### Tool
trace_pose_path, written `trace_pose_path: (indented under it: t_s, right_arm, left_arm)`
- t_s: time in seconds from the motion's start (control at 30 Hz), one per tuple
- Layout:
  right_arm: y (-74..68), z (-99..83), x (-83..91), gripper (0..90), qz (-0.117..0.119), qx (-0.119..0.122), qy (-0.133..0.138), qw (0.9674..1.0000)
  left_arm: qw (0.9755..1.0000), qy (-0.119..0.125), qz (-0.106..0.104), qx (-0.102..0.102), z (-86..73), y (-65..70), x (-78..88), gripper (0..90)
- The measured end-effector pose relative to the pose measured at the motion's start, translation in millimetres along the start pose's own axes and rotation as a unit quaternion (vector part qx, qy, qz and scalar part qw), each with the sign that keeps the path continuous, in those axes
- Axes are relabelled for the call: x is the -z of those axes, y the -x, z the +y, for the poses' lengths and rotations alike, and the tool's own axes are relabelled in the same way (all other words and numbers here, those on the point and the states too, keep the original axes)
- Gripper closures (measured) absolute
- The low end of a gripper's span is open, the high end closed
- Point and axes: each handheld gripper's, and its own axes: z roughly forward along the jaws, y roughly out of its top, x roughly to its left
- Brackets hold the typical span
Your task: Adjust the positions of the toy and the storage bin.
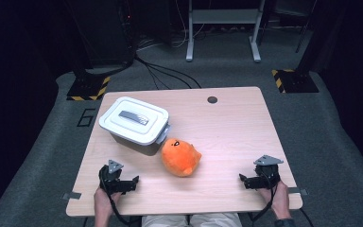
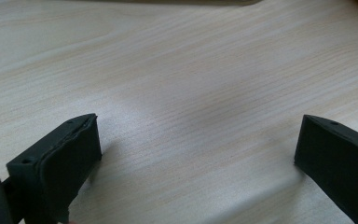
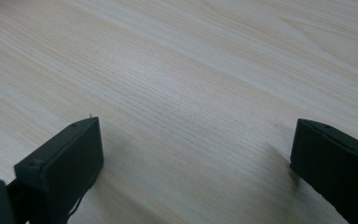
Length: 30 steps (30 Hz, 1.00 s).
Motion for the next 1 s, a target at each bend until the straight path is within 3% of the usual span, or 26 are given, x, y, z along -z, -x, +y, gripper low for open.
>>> trace_pose_path:
  t_s: [0.5,0.57,0.67,0.83,1.0]
  right_arm:
    - [2.0,3.0,-0.4,1.8,0.006,-0.004,-0.014,0.9999]
    - [1.1,3.1,-0.3,2.0,-0.005,-0.016,-0.011,0.9998]
    - [1.0,3.1,0.9,2.7,-0.006,-0.009,-0.015,0.9998]
    - [-5.6,5.4,1.8,2.9,-0.001,-0.016,-0.012,0.9998]
    - [-15.7,14.3,6.7,2.9,0.009,-0.003,-0.007,0.9999]
  left_arm:
    - [1.0,0.001,0.002,0.004,0.0,0.5,-0.1,0.2]
    - [1.0,0.0,0.003,0.005,0.1,0.3,0.0,0.2]
    - [1.0,0.0,0.003,0.005,0.1,0.3,0.0,0.2]
    - [1.0,0.0,0.003,0.005,0.1,0.3,0.0,0.2]
    - [1.0,-0.001,0.004,0.006,0.2,0.2,0.0,0.1]
